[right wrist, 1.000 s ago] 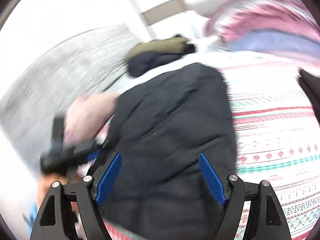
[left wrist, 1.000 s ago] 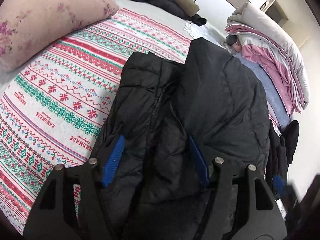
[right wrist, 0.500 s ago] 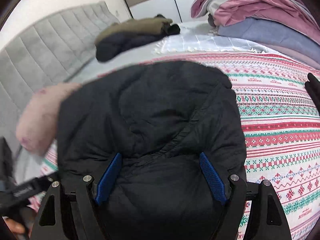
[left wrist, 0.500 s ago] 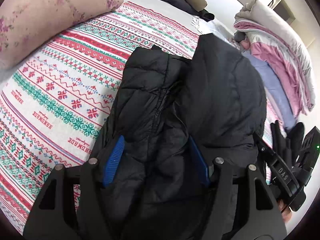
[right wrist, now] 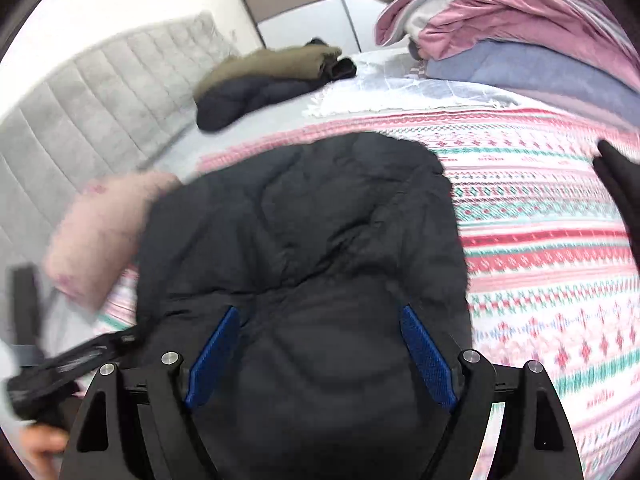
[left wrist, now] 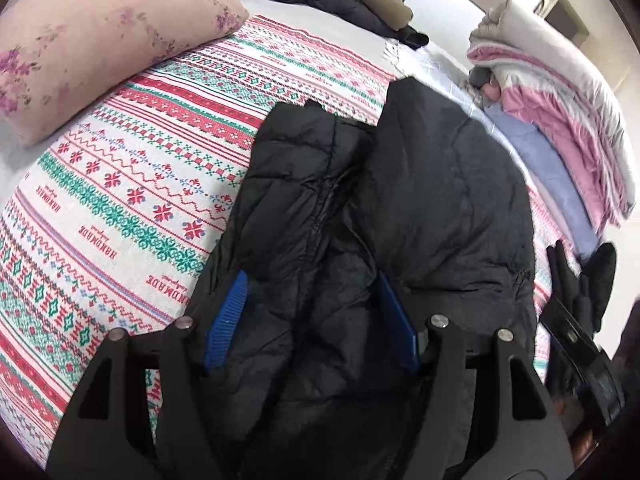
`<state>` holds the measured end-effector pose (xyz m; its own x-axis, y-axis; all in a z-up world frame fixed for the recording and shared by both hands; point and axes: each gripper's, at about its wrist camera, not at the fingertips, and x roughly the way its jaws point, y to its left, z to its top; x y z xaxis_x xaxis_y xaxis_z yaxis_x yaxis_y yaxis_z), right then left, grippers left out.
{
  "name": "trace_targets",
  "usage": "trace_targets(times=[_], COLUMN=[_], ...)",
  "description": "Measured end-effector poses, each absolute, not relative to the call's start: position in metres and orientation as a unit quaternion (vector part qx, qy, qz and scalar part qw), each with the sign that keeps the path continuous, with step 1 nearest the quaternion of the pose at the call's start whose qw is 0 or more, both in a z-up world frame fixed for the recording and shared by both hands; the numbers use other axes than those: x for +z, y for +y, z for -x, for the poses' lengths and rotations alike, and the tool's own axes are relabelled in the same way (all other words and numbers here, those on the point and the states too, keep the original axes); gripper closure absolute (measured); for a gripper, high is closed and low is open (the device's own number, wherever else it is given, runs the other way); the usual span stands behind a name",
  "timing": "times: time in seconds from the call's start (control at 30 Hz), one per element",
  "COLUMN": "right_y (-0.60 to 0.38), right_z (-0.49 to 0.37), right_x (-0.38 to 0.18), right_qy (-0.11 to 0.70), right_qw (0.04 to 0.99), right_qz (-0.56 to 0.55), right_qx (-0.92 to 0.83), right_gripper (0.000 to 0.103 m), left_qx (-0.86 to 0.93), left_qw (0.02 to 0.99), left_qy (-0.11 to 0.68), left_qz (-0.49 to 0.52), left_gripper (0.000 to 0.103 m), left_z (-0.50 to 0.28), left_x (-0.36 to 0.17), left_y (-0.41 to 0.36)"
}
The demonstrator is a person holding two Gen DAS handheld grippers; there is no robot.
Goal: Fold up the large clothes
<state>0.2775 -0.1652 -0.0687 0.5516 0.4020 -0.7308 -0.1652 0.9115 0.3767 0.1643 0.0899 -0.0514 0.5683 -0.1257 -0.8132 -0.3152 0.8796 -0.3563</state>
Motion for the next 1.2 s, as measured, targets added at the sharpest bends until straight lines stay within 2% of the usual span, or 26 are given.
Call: trace_targets(times=[0.3,0.43,0.6,0.93,1.07,1.2], right_y=[-0.229,-0.257,-0.273,-0.301,-0.289,-0.277], right_z=[-0.242,-0.225,-0.218,-0.175,-0.176,-0.183], right_x=[-0.059,-0.053,-0.049,-0.073,-0.076,-0.087], right_qy=[0.459,0.459,0.466,0.48,0.489,0.498], right_qw=[0.859,0.842,0.838,0.802,0.798,0.785], right_qz=[-0.193,-0.255,-0.264,-0.33,-0.319,-0.333], right_qx=[0.118,0.122,0.111,0.13,0.148,0.16], right_gripper=[0.019,0.019,0.019,0.019,0.019,0.019], left_qx=[0.021,0.012,0.002,-0.043,-0.051,-0.064], left_qw=[0.877,0.869,0.869,0.841,0.835,0.816], left_qy=[0.414,0.431,0.435,0.485,0.494,0.507], left_qz=[0.245,0.243,0.236,0.237,0.237,0.271], left_gripper=[0.033,0.032,0.032,0.031,0.025,0.023], left_z=[-0.136,-0.132,-0.12,-0.092,-0.084,-0.084], left_x=[-0.019,-0.021,-0.018,-0.035,-0.045,-0.058], left_y=[0.091,0.088,0.09,0.114,0.123,0.125])
